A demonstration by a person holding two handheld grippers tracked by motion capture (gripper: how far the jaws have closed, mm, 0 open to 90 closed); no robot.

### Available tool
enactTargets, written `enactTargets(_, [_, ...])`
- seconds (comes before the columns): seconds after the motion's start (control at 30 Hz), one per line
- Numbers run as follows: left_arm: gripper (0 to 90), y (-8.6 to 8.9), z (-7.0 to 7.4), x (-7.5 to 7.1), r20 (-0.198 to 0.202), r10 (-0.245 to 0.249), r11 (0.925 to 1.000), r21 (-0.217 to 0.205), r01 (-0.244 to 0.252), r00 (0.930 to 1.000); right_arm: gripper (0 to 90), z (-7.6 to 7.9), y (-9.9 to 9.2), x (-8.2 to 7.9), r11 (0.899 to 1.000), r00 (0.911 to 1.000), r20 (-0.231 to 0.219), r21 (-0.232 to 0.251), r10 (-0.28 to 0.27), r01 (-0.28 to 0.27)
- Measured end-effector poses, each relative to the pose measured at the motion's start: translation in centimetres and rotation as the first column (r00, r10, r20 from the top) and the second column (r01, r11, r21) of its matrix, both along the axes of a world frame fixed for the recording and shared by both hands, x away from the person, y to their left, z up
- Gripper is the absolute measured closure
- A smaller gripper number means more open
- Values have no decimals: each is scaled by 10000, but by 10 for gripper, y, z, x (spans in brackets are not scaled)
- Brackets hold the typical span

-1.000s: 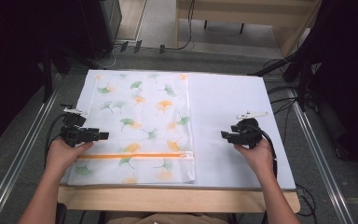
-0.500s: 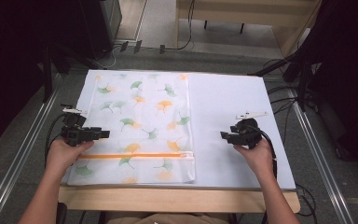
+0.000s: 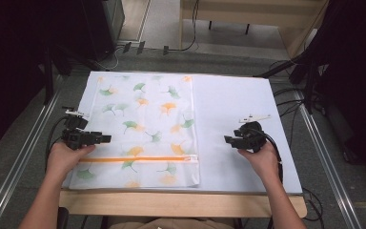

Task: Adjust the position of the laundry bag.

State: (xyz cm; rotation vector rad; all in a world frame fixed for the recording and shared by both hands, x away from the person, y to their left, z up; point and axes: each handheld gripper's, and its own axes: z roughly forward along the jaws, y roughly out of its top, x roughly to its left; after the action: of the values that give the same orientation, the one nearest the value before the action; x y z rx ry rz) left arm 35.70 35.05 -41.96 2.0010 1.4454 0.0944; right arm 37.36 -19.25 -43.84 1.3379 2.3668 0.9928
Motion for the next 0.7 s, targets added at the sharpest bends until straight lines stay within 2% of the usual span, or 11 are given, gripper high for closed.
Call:
enactTargets(0.23, [410,0,0,0,-11,-50,10000,5,50,10000,511,1,3,-1,10000,9999,-122,11,5,-4])
enactTargets(0.27, [378,1,-1,1,-23,-103,9999,-72,103,9999,512,0,3,0,10000,9999,-108,2,26,-26])
enactTargets(0.7, [352,9,1,-8,204,48,9999,-132,-46,9998,489,0,17,4,9992,9992,-119,-144,375,-377])
